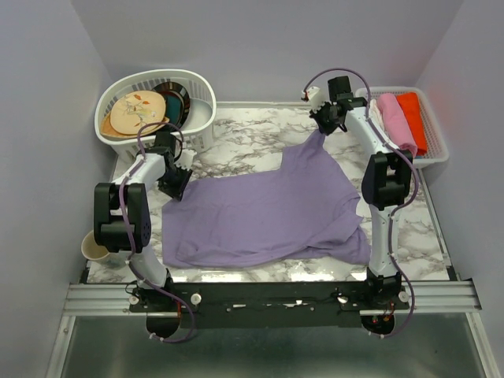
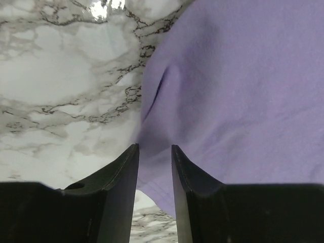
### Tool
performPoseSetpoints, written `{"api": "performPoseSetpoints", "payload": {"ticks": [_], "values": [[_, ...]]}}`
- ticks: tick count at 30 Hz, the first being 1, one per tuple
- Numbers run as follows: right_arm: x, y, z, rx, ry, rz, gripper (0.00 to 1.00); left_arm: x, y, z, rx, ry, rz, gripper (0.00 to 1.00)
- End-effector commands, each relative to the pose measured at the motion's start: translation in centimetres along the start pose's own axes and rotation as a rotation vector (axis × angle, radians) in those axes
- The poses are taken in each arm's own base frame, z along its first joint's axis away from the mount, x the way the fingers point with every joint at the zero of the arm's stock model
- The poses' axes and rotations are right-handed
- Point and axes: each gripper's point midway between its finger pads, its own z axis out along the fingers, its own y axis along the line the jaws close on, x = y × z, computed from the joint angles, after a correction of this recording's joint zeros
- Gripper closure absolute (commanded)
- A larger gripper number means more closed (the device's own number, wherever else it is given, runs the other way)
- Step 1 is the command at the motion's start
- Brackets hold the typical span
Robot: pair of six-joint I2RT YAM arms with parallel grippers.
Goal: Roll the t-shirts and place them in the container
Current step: Fold the T-shirt at the center of the board.
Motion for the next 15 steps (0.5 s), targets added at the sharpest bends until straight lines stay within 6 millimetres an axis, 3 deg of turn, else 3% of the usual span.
{"api": "performPoseSetpoints", "payload": {"ticks": [1,5,7,10,13,14,15], "values": [[-1.4,-0.6,-1.9,0.01,-0.031,0.018,0.99,0.8,-0.7,0.2,0.04,0.027,-0.017,0.61],[-1.0,-0.3,-1.9,0.0,-0.024,0.023,1.0,0.8,-0.9,0.2,0.061,0.025,0.002,0.8],[-1.2,-0.4,-2.2,0.01,-0.033,0.021,0.99,1.0,-1.3,-0.2,0.076,0.021,0.014,0.94],[-0.6,0.0,-2.0,0.005,-0.026,0.024,1.0,1.6,-2.3,-0.7,0.123,0.02,0.036,1.0],[-0.5,0.2,-1.9,-0.001,-0.024,0.04,1.0,1.9,-1.6,-1.0,0.062,0.013,0.033,0.96],[-0.5,0.2,-2.0,-0.001,-0.026,0.046,1.0,2.0,-1.3,-1.1,0.038,0.01,0.028,0.84],[-0.5,0.4,-1.9,-0.005,-0.025,0.053,0.99,1.4,-0.6,-1.2,0.001,-0.013,0.025,0.61]]}}
